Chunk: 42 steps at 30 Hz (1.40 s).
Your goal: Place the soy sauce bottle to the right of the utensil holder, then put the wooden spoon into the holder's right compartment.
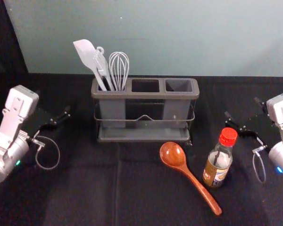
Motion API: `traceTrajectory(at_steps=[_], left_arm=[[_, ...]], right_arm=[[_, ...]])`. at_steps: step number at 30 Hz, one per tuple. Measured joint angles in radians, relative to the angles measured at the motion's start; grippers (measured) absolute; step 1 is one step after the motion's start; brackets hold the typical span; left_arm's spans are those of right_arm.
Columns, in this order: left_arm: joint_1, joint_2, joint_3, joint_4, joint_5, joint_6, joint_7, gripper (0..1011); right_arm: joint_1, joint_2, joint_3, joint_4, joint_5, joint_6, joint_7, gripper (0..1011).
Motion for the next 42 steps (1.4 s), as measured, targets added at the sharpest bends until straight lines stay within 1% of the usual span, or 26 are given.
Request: traceTrajectory(at_steps=[35,39,42], left_arm=[[0.0,0.0,0.0,0.0,0.0,0.0,0.0,1005],[0.0,0.0,0.0,0.0,0.0,0.0,0.0,1005],[0.0,0.0,0.0,0.0,0.0,0.0,0.0,1005]], right_arm=[[0.0,0.0,0.0,0.0,0.0,0.0,0.0,1002],[-0.025,0.013,0.017,-0.022,-0.003,-0.01,0.002,1002],[-0.061,0.036,0.039,-0.059,-0.002,-0.02,0.007,1002]])
